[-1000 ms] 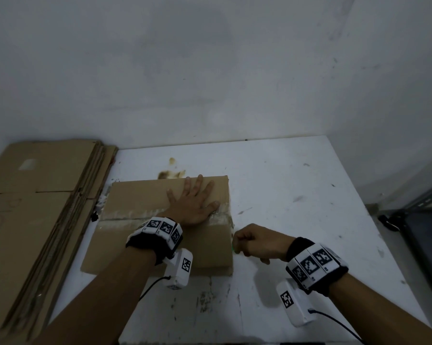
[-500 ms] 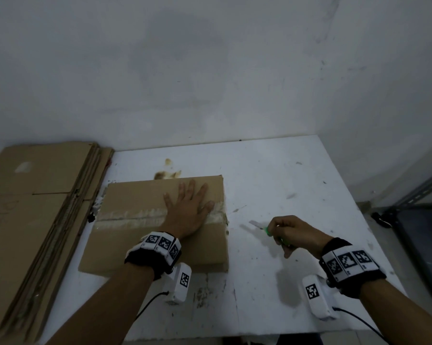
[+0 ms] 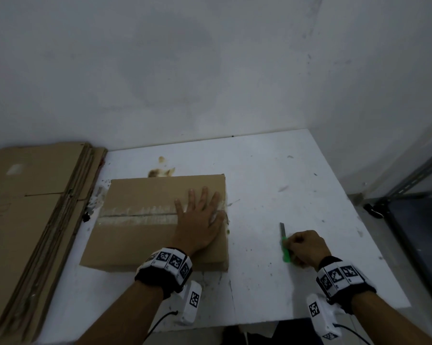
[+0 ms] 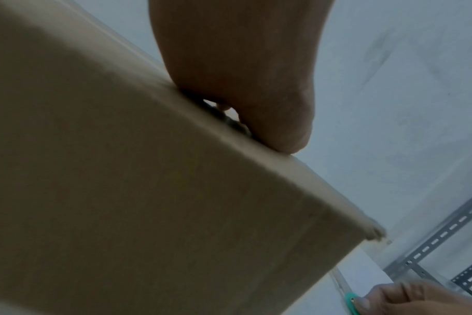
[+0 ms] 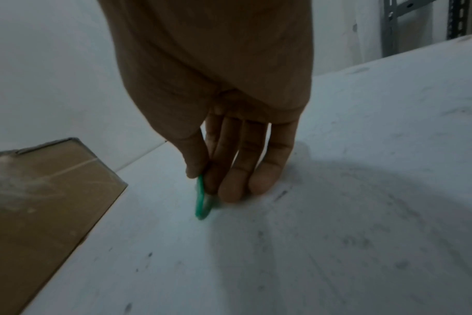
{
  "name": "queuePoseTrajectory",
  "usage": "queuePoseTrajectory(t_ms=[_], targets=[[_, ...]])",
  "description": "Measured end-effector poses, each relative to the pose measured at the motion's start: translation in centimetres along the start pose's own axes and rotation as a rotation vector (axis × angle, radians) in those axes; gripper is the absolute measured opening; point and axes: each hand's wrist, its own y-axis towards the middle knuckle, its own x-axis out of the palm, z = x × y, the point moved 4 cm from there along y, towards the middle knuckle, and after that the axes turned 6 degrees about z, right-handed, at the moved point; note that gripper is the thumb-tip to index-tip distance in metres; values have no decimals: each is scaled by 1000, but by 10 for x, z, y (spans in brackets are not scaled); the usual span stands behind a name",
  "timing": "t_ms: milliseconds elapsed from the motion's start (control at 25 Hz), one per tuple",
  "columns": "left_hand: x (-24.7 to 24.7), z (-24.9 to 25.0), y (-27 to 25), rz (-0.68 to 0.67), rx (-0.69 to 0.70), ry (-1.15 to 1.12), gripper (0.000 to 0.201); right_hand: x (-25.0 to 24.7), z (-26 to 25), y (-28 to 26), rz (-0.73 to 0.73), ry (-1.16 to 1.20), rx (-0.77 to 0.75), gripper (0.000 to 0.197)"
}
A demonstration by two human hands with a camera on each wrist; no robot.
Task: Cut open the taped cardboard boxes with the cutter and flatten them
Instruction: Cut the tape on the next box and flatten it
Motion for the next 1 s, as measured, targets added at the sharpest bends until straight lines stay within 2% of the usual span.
queuePoseTrajectory(t_ms=[120,320,440,600,680,760,880,1000], targets=[[1,2,-2,11,19,7,65,-2,-4,0,35,-149,-58,25],[-4,0,-2,-28,46,-28,63,-5,-27,-6,50,-372,-139,28],[-16,-12,-7,9,66,-118,67,2,-77,-14,66,-297,-290,30],[-30,-48,-20,44,-9,-158,55,28,-169,-35,61,-212,-570,31],[-34,-70,-26,53,-70,-145,55,43,-209,-47,41,-245,-723,25],[-37,-95,-34,90,-148,-144,56,64,-237,-55,-39,-359,-824,22],[-42,-131,-50,144,-289,-82,61,95,-256,-54,-142,-633,-967,46],[-41,-159,-70,71,-375,-23,83,112,-261,-44,-208,-807,-1010,66]])
